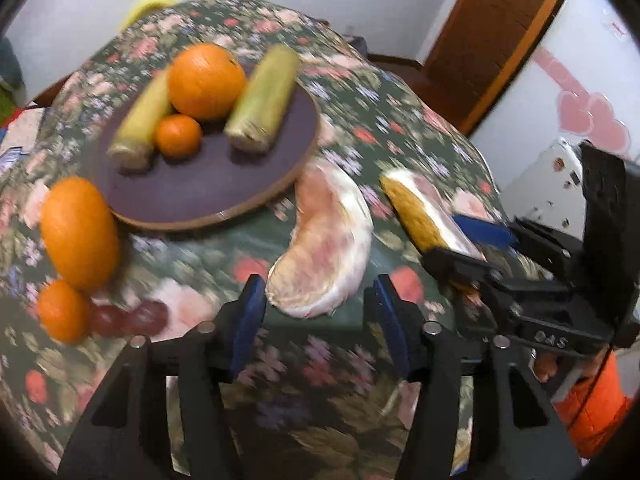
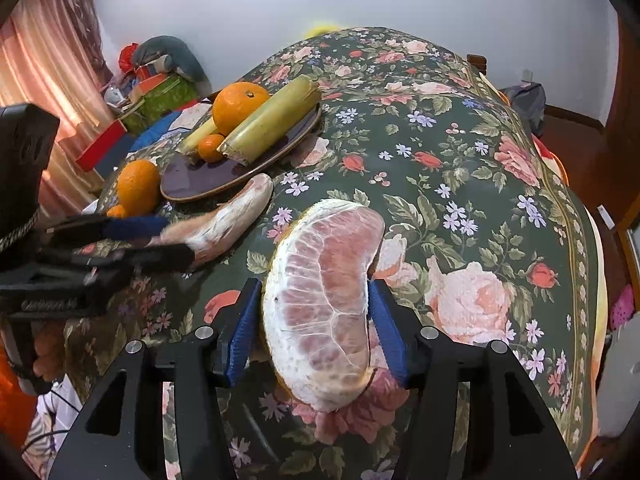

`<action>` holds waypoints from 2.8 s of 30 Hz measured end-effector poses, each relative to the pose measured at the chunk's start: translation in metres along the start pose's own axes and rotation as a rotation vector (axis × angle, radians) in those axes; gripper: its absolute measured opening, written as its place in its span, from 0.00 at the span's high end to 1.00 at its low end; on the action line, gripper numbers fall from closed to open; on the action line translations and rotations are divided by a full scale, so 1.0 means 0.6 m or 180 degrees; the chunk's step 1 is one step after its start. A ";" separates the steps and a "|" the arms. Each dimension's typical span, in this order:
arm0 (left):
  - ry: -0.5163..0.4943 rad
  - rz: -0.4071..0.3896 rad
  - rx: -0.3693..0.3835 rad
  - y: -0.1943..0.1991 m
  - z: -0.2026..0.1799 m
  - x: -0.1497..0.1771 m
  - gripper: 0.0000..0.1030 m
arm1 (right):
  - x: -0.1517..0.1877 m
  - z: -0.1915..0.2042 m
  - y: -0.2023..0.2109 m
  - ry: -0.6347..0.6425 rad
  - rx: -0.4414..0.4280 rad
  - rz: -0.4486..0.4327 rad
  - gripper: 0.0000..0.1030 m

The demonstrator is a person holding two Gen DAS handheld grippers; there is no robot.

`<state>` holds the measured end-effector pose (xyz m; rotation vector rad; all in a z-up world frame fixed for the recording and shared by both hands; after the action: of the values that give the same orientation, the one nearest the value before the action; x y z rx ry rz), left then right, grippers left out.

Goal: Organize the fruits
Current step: 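Lift the pomelo segment with the right tool while the left tool grasps another pomelo segment, then lower both pomelo segments onto the plate and open both tools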

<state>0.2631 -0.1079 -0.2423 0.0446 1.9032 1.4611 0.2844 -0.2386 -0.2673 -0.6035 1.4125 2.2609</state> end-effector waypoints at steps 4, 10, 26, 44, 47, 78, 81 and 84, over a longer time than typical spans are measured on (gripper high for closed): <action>-0.0057 -0.0055 -0.0130 0.008 -0.006 -0.007 0.48 | 0.002 -0.001 0.003 0.0042 0.0038 -0.0013 0.49; -0.0080 -0.0055 -0.0166 -0.007 0.003 -0.040 0.48 | -0.002 -0.002 -0.008 0.0042 0.0051 -0.0032 0.49; -0.0106 -0.0059 -0.0225 -0.053 -0.003 -0.069 0.59 | -0.012 -0.022 0.019 -0.0083 0.0028 -0.0204 0.54; 0.0105 -0.0518 -0.0373 0.078 0.037 -0.054 0.78 | -0.066 0.029 0.049 -0.0036 -0.0144 -0.0501 0.54; 0.0142 -0.0536 -0.0430 0.080 0.052 -0.055 0.79 | -0.081 0.042 0.046 -0.0009 -0.0179 -0.0553 0.54; 0.0503 -0.0759 -0.0603 0.075 0.188 -0.102 0.79 | -0.175 0.147 -0.074 0.0272 -0.0314 -0.0486 0.54; 0.0488 -0.0706 -0.0562 0.059 0.187 -0.104 0.79 | -0.173 0.146 -0.086 0.0290 -0.0279 -0.0415 0.54; 0.0471 -0.0692 -0.0526 0.050 0.184 -0.104 0.79 | -0.168 0.141 -0.095 0.0288 -0.0268 -0.0329 0.54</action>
<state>0.3588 -0.0333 -0.1951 -0.3457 1.8301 1.4995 0.3864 -0.1494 -0.2198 -0.7965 1.3009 2.2455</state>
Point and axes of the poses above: each gripper's, at about its wrist camera, not at the fingertips, and y roughly against the way its jaws point, z to its left, x to its underside, the point moved 5 cm from there along -y, roughly the way its jaws point, and after that the axes turned 15 degrees about -y, right-handed, at the moved point
